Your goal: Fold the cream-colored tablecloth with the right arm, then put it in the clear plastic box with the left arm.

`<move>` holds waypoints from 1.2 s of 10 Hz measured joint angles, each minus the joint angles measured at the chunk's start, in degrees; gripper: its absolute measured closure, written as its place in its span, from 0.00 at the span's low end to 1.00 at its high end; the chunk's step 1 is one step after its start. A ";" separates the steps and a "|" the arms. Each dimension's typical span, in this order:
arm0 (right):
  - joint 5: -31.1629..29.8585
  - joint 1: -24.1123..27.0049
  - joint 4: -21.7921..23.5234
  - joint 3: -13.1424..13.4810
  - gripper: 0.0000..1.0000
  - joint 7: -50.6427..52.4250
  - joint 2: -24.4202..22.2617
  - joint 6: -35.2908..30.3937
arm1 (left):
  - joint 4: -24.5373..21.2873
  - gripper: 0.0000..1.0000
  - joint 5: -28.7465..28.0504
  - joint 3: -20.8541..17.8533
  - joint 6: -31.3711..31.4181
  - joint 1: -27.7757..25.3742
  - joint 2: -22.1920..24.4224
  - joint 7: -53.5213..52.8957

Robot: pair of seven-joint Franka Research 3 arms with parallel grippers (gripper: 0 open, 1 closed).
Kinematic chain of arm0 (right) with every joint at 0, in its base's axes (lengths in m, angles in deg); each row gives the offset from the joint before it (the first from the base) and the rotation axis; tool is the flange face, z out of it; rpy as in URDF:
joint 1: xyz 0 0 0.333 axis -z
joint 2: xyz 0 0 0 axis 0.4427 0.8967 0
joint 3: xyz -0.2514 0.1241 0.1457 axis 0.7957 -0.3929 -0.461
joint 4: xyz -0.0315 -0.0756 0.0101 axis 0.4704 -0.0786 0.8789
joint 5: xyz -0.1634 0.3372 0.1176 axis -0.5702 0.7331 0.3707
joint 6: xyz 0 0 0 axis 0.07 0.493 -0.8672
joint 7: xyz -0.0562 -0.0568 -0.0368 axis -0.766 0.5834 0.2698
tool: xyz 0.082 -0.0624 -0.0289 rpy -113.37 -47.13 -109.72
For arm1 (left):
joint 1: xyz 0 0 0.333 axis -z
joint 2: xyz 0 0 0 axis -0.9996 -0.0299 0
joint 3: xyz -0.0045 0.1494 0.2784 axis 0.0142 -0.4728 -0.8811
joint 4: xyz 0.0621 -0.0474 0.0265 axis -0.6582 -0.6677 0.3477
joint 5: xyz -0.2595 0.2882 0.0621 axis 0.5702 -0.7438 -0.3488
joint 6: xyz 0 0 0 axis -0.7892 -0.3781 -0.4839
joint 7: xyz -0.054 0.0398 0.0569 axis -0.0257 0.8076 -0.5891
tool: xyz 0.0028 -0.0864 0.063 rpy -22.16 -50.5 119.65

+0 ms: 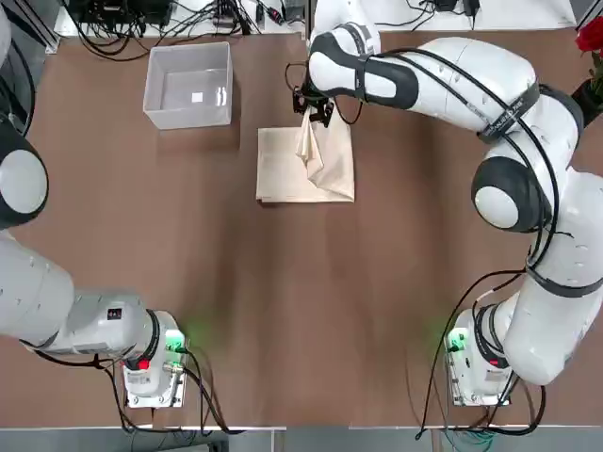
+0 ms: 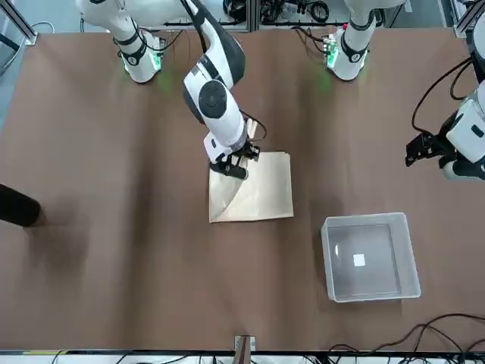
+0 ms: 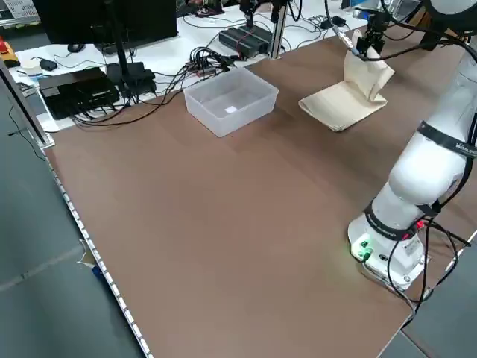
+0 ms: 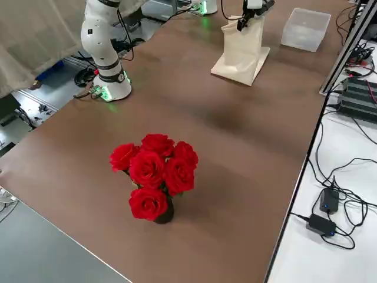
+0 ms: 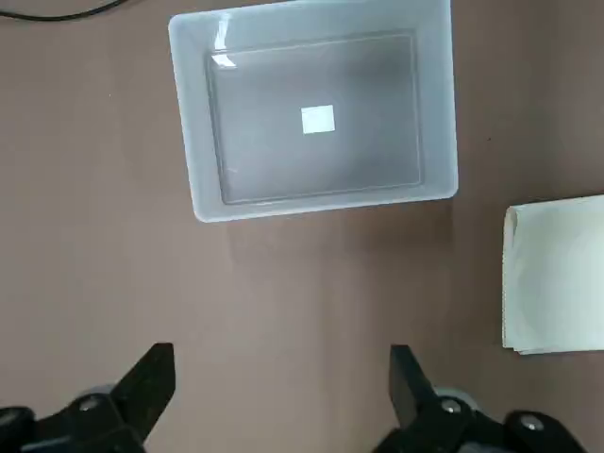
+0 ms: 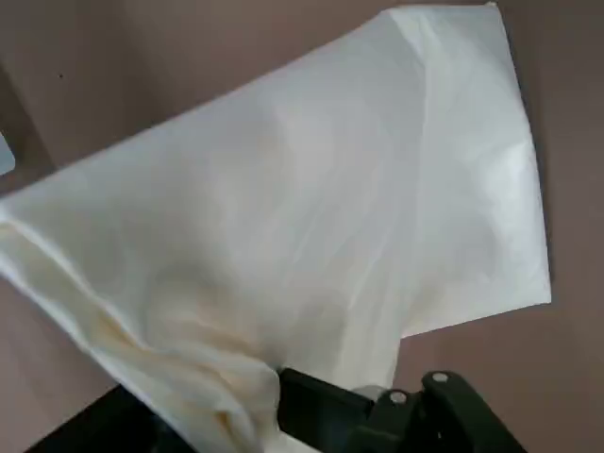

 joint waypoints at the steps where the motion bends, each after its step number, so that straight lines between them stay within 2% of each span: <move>1: 0.00 0.00 -0.02 0.11 1.00 0.05 0.02 0.00 | 0.00 0.00 0.00 -0.02 0.00 -0.06 -0.15 0.00; 5: -0.05 -0.03 0.01 0.07 1.00 0.92 2.42 0.01 | 0.00 0.00 0.00 -0.04 0.00 -0.06 -0.30 0.00; 12: -0.83 -0.20 -0.03 0.00 1.00 1.07 6.48 6.74 | 0.00 0.00 0.00 -0.02 0.00 -0.04 -0.53 0.00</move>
